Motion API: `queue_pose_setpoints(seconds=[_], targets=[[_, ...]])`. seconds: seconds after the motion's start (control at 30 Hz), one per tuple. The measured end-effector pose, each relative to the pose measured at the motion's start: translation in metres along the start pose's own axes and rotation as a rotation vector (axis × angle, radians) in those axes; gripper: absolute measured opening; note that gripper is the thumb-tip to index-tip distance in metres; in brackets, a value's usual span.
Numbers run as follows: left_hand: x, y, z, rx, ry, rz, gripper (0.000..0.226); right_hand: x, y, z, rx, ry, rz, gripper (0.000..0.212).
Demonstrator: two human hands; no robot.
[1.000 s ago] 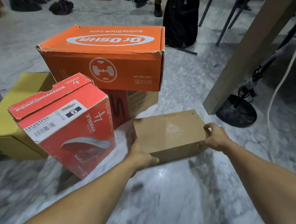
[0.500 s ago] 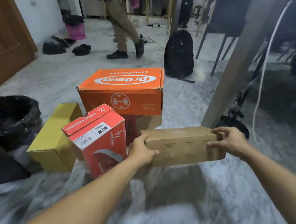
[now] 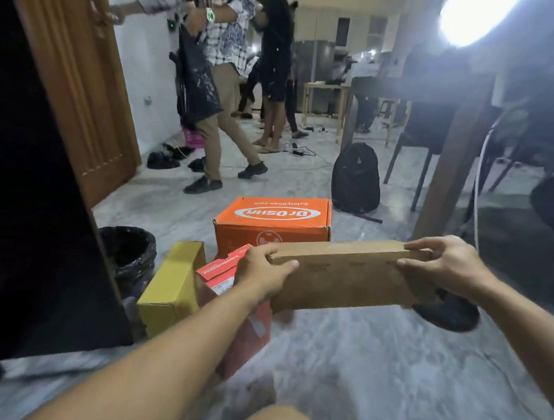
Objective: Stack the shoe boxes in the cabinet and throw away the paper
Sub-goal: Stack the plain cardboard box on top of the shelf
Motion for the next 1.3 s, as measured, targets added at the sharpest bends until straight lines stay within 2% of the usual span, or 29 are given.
queue_pose_setpoints(seconds=[0.1,0.2,0.33,0.4,0.5,0.57,0.8,0.93,1.13,1.3], targets=[[-0.014,0.016,0.035,-0.122,0.055,0.03,0.03,0.035,0.009,0.007,-0.044,-0.078,0.013,0.03],[-0.02,0.031,0.072,-0.231,0.087,0.057,0.022,0.071,0.017,0.01,-0.073,-0.116,0.015,0.029],[-0.025,0.051,0.12,-0.304,0.136,0.114,0.029,0.111,0.023,0.006,0.008,-0.193,0.022,0.02],[-0.027,0.062,0.144,-0.337,0.16,0.132,0.032,0.128,0.025,0.002,0.073,-0.253,0.029,0.025],[-0.028,0.074,0.181,-0.39,0.186,0.114,0.036,0.156,0.03,-0.005,0.148,-0.303,0.049,0.051],[-0.032,0.085,0.205,-0.429,0.185,0.1,0.036,0.179,0.034,-0.01,0.198,-0.324,0.074,0.06],[-0.047,0.12,0.293,-0.584,0.179,0.07,0.036,0.267,0.061,-0.027,0.254,-0.367,0.225,0.056],[-0.055,0.135,0.347,-0.682,0.184,0.057,0.036,0.319,0.073,-0.042,0.284,-0.447,0.334,0.061],[-0.066,0.146,0.421,-0.836,0.226,0.034,0.02,0.4,0.082,-0.062,0.288,-0.49,0.483,0.061],[-0.087,0.144,0.471,-0.994,0.278,-0.008,0.008,0.463,0.083,-0.058,0.207,-0.516,0.57,0.059]])
Point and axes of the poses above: each hand's wrist, its own y-axis away from the middle knuckle, its own z-axis out of the back of the hand, x = y × z, the point moved 3 cm from there along -y, towards the middle knuckle, and after that the axes turned 7 degrees about y, right-handed, at the moved point
